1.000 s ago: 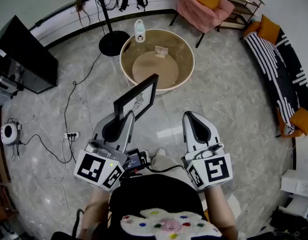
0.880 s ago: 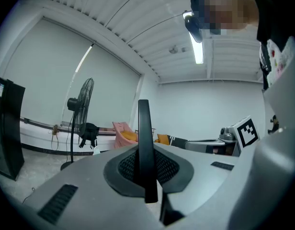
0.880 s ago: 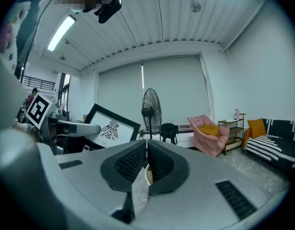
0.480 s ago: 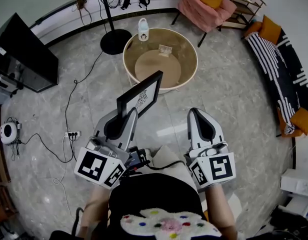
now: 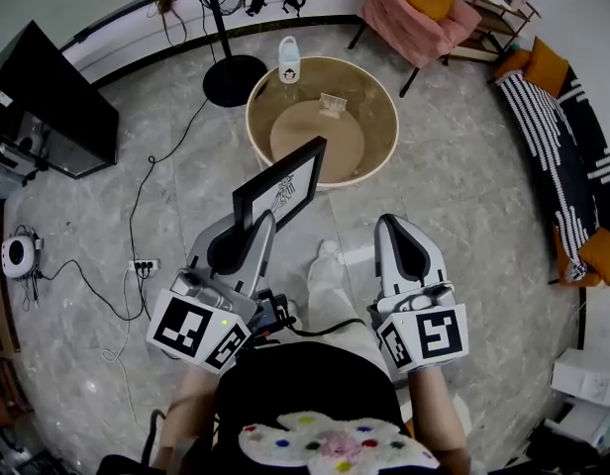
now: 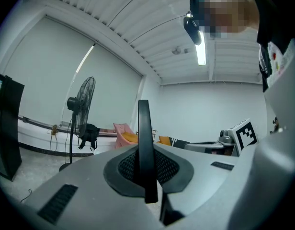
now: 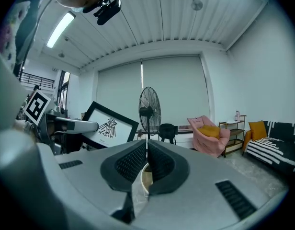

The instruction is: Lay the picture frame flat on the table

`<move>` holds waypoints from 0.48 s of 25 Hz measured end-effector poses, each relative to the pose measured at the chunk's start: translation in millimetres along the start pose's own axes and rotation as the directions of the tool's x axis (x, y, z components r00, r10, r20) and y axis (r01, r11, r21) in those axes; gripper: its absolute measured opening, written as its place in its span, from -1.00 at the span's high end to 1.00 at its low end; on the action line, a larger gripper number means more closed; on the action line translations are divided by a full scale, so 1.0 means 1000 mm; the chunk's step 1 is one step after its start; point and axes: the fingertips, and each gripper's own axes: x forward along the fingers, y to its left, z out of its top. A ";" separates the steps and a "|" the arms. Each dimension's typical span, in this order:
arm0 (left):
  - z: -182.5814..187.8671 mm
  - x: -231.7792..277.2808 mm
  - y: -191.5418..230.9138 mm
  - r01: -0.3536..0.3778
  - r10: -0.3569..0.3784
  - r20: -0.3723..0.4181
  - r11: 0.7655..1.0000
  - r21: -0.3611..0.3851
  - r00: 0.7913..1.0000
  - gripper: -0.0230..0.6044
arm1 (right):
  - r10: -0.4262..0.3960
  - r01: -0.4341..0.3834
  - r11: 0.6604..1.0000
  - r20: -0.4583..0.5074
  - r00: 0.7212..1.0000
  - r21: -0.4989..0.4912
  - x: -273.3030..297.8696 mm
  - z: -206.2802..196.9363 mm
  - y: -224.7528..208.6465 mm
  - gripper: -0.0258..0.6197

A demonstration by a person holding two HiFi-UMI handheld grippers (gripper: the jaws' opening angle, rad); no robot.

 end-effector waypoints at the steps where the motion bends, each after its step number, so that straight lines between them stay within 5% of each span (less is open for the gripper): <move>1: 0.000 0.008 0.002 -0.004 0.004 0.001 1.000 -0.002 1.000 0.83 | 0.005 -0.005 1.000 0.003 1.000 0.002 0.007 0.001 -0.006 0.81; 12: 0.022 0.093 0.018 -0.053 0.053 0.028 0.999 0.011 0.998 0.83 | 0.080 -0.081 0.997 0.034 0.996 0.009 0.074 0.022 -0.077 0.81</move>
